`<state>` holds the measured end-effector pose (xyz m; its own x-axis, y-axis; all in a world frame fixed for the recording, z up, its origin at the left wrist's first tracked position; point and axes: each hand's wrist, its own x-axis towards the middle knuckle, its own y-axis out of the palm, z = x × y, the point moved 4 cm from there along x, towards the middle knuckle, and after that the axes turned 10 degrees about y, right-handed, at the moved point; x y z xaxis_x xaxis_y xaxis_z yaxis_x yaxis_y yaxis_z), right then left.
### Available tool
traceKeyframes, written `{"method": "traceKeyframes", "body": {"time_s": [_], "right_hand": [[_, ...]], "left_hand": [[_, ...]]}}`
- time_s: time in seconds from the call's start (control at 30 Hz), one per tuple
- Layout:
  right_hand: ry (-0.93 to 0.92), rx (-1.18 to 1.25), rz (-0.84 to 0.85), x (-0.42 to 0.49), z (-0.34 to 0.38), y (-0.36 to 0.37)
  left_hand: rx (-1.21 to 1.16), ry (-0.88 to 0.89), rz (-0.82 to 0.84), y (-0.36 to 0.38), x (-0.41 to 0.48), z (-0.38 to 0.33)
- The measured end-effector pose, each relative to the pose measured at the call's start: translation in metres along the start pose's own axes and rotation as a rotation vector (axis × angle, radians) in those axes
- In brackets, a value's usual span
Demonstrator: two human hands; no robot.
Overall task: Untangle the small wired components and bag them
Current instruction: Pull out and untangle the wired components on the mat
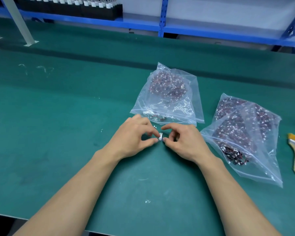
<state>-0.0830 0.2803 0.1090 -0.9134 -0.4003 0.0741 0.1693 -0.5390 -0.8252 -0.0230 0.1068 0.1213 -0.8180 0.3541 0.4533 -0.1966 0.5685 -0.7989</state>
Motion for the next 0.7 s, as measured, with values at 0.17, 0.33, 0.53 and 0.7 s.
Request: {"method": "traceKeyframes", "body": {"time_s": [0.17,0.33,0.53,0.7], "right_hand": [[-0.034,-0.031,0.025,0.0003,0.0022,0.001],[-0.017,-0.036,0.021,0.0013,0.0015,0.0005],[-0.013,-0.032,0.027,0.0007,0.001,0.0011],[0.013,-0.048,0.02,0.0021,-0.0009,0.0006]], "left_hand": [[0.043,-0.009,0.062,0.0044,-0.0002,-0.0004],[0.031,-0.058,0.09,-0.0005,-0.0041,0.005],[0.038,-0.041,0.046,-0.0028,-0.0044,0.0032],[0.108,-0.055,0.1,-0.0031,-0.0051,0.0042]]}}
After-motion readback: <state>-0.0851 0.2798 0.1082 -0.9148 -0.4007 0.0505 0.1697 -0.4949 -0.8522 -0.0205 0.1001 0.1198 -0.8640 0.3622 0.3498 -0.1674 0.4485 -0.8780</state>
